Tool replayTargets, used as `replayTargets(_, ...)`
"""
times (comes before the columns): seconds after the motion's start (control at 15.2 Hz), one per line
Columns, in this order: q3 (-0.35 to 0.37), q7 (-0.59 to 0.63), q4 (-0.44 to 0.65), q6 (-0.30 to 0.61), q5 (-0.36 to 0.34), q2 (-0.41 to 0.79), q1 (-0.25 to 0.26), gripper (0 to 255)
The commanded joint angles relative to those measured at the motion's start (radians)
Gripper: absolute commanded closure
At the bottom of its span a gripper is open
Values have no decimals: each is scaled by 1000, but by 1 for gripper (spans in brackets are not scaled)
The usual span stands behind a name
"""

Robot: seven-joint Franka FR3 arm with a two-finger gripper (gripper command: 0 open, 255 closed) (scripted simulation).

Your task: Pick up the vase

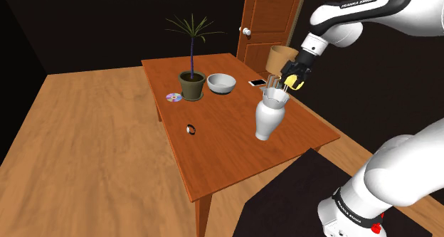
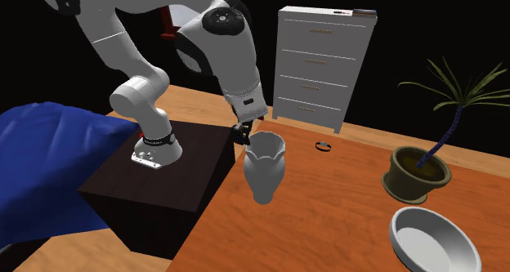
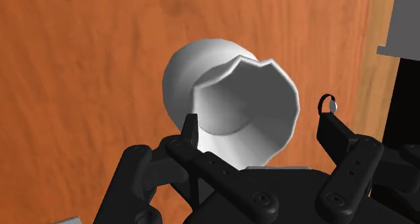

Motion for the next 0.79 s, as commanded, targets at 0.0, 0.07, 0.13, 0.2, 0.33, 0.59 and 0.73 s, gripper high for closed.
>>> replayTargets(0.0,-31,-42,21,19,40,76,0,0)
replayTargets(0.07,-46,-65,35,23,62,115,-3,0)
replayTargets(0.13,-60,-88,49,26,85,154,-6,0)
replayTargets(0.2,-73,-111,65,28,109,195,-10,0)
replayTargets(0.33,-72,-125,51,50,120,208,-11,0)
replayTargets(0.59,-73,-154,25,95,142,236,-10,0)
replayTargets(0.73,-74,-167,17,112,152,249,-9,0)
